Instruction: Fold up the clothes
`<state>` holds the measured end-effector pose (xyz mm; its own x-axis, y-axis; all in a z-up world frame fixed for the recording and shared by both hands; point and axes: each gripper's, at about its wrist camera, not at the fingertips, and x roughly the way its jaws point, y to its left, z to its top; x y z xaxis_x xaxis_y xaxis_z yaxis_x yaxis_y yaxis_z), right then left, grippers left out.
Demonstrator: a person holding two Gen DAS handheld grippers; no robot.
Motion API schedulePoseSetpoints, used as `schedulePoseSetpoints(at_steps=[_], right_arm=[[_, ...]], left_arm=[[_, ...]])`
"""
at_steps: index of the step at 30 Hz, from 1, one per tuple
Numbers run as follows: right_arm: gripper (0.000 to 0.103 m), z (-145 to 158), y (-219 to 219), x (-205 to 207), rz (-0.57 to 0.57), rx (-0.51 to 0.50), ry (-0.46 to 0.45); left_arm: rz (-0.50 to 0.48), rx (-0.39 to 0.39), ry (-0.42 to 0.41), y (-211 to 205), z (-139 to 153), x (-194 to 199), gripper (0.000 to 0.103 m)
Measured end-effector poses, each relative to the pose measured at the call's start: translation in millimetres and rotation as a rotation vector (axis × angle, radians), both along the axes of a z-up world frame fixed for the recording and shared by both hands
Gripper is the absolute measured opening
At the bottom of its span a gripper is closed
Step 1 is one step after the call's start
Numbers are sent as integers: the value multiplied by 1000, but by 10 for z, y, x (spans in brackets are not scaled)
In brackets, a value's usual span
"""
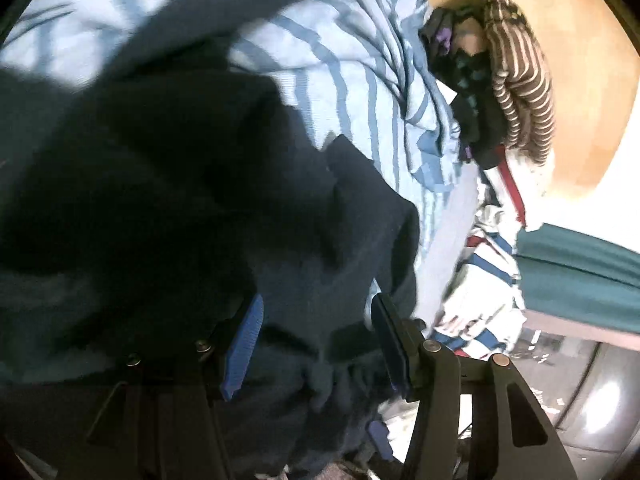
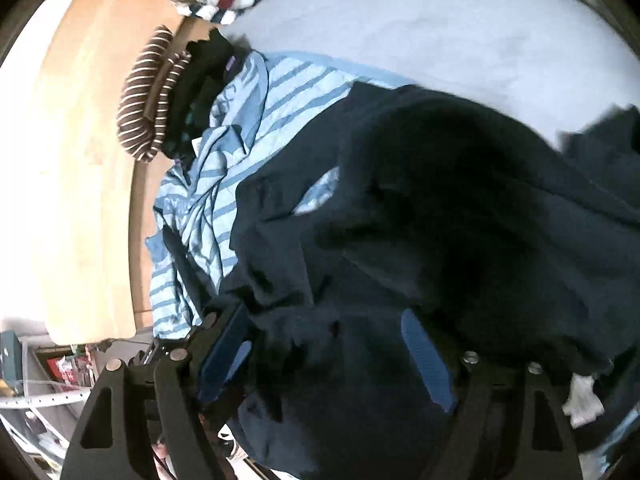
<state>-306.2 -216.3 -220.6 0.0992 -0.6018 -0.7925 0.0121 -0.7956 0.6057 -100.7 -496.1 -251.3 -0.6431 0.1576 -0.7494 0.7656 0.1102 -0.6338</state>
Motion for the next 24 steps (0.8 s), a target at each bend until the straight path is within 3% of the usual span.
schedulePoseSetpoints(at_steps=[1,3,4,5,6,8,14,17,19,21,22,23,24], right_arm=[[82,-72,-28,-69,-14,10,-13],[80,-254,-78,-234,-57,37,-44],[67,-330,-91,-320,-66,40,-41],[36,-382,-100,-393,-62,53,-27],[22,-426,-113,-466,-53,73,-8],[12,-421,-142,-627,-17,131,66],[10,94,-217,-1179,-2,96,269],[10,349,-296,-1427,-19,57,329],[10,405,-362,-1489,-15,57,340],[10,361,-376,-1438,0,79,346],[10,323,-371,-1394,8,91,348],[10,286,-365,-1349,17,103,350],[10,248,-359,-1305,25,115,352]], left_arm=[[-29,-7,-28,-29,-62,-125,57],[-82,4,-53,-47,-163,-262,33],[-105,-15,-87,-52,-193,-315,5],[-129,-34,-122,-58,-223,-368,0],[-128,-77,-132,-83,-201,-392,0],[-87,-178,-110,-238,-41,-417,0],[-22,-338,-42,-880,529,-603,0],[-53,-296,13,-1015,657,-708,0],[-110,-205,17,-915,592,-721,0],[-159,-105,-3,-796,413,-766,21],[-181,-53,-14,-738,287,-802,52],[-203,-1,-24,-680,162,-838,66],[-187,11,-43,-642,89,-817,66]])
